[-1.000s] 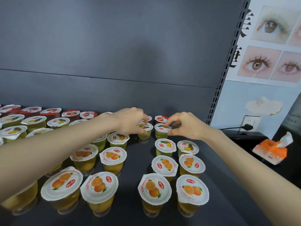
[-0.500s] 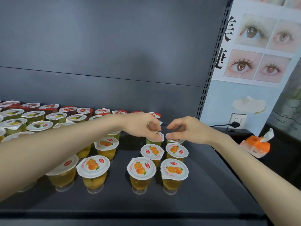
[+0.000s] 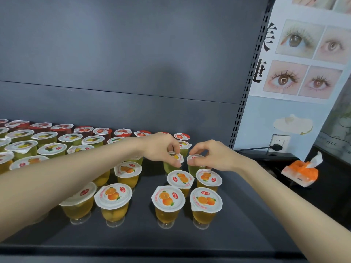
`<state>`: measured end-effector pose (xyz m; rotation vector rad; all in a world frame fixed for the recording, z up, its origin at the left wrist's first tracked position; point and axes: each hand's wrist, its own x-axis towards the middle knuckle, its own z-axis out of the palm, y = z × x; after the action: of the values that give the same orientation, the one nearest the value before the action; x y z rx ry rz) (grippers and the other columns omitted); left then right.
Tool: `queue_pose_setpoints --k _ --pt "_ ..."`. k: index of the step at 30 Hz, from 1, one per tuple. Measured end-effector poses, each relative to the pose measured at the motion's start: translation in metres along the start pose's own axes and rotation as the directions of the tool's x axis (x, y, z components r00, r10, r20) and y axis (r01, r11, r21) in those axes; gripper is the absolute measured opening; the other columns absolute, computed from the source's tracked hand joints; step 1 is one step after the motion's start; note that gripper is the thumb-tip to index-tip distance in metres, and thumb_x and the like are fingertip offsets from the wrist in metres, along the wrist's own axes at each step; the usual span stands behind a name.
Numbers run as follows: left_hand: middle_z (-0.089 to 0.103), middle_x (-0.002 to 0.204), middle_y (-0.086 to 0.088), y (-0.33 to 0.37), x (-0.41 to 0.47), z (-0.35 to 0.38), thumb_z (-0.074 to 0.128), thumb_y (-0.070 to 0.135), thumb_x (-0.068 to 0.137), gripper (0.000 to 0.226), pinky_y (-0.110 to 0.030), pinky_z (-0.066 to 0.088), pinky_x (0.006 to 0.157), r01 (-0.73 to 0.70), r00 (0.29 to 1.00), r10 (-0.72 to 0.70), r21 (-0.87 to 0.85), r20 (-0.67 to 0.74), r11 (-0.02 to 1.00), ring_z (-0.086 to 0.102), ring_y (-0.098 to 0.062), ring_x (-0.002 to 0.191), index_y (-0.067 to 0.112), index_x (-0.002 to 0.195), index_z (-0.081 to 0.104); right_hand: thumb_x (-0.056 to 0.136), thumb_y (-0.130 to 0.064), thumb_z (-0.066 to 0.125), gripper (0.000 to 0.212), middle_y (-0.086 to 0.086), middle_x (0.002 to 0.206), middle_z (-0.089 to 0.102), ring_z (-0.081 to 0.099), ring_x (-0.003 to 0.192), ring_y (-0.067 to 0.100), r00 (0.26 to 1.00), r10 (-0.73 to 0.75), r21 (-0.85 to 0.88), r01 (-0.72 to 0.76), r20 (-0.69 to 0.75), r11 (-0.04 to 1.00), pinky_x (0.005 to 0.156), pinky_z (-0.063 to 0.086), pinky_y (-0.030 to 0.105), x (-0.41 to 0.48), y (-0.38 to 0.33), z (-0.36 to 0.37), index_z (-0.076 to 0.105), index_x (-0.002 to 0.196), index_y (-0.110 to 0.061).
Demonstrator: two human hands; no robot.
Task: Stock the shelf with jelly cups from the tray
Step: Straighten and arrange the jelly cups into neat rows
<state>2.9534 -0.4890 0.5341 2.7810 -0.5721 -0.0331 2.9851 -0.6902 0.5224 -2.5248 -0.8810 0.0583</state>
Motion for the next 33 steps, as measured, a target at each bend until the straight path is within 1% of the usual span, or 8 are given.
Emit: queue_pose_setpoints --k 5,7,9,13,17,20,28,33 --pt "0.06 0.113 0.005 -0.016 -0.01 -0.004 0.066 0.043 0.083 0.038 -0.02 0.047 0.075 0.025 0.998 -0.024 0.016 -0.05 1.0 0.056 -0.013 0.099 0.019 0.112 0.062 0.085 -0.042 0.065 0.031 -0.006 0.115 0.063 0.056 0.103 0.009 0.999 -0.035 0.006 0.035 -0.015 0.999 0.083 0.048 0.022 0.01 -0.013 0.009 0.067 0.108 -0.021" --pt "0.062 0.109 0.006 -0.021 -0.013 -0.005 0.068 0.044 0.081 0.039 -0.021 0.05 0.073 0.012 0.999 -0.011 0.011 -0.042 1.0 0.057 -0.012 0.094 0.019 0.111 0.064 0.083 -0.043 0.067 0.031 -0.007 0.114 0.063 0.056 0.104 0.009 1.0 -0.026 0.021 0.027 -0.013 0.999 0.086 0.049 0.025 0.011 -0.015 0.008 0.068 0.106 -0.022" --pt "0.062 0.105 0.009 -0.024 -0.016 -0.007 0.07 0.041 0.08 0.039 -0.026 0.054 0.076 -0.004 1.0 0.005 0.024 -0.025 1.0 0.059 -0.011 0.092 0.019 0.111 0.064 0.081 -0.041 0.071 0.031 -0.009 0.115 0.061 0.055 0.105 0.009 1.0 -0.014 0.026 0.015 -0.007 1.0 0.088 0.049 0.027 0.011 -0.015 0.005 0.067 0.107 -0.024" --pt "0.064 0.104 0.004 -0.026 -0.016 -0.005 0.072 0.037 0.079 0.038 -0.029 0.055 0.076 -0.008 0.999 0.011 0.063 -0.042 0.998 0.06 -0.014 0.09 0.018 0.111 0.064 0.081 -0.034 0.073 0.029 -0.01 0.117 0.059 0.055 0.1 0.008 1.0 -0.002 0.02 0.002 -0.006 1.0 0.084 0.049 0.026 0.013 -0.015 0.007 0.067 0.108 -0.026" --pt "0.058 0.096 0.006 -0.029 -0.016 -0.002 0.071 0.041 0.079 0.036 -0.02 0.046 0.063 0.001 0.994 0.012 0.122 -0.108 0.993 0.056 -0.012 0.081 0.019 0.107 0.063 0.083 -0.028 0.07 0.027 -0.007 0.121 0.059 0.054 0.102 0.009 1.0 0.003 0.016 -0.003 -0.03 1.0 0.082 0.049 0.024 0.016 -0.014 0.013 0.066 0.11 -0.024" --pt "0.056 0.095 0.006 -0.029 -0.017 -0.001 0.071 0.041 0.08 0.036 -0.019 0.044 0.063 0.004 0.993 0.012 0.134 -0.121 0.991 0.055 -0.013 0.082 0.019 0.107 0.064 0.084 -0.027 0.069 0.025 -0.005 0.123 0.059 0.055 0.105 0.012 0.999 0.007 0.027 -0.007 -0.033 1.0 0.085 0.051 0.027 0.017 -0.013 0.015 0.066 0.108 -0.025" --pt "0.057 0.092 0.005 -0.031 -0.02 -0.002 0.071 0.04 0.08 0.033 -0.017 0.038 0.058 -0.007 0.991 0.027 0.144 -0.134 0.99 0.055 -0.013 0.081 0.018 0.103 0.064 0.083 -0.033 0.07 0.026 -0.006 0.118 0.061 0.056 0.103 0.011 1.0 0.003 0.033 -0.002 -0.029 0.999 0.09 0.052 0.033 0.017 -0.015 0.014 0.066 0.107 -0.024" --pt "0.056 0.087 0.004 -0.029 -0.021 -0.001 0.07 0.041 0.08 0.024 -0.019 0.038 0.057 -0.014 0.989 0.041 0.188 -0.14 0.982 0.054 -0.014 0.077 0.023 0.09 0.058 0.083 -0.034 0.07 0.027 -0.007 0.118 0.06 0.056 0.102 0.01 0.999 0.002 0.018 -0.002 -0.035 1.0 0.09 0.052 0.033 0.016 -0.017 0.014 0.066 0.107 -0.023"
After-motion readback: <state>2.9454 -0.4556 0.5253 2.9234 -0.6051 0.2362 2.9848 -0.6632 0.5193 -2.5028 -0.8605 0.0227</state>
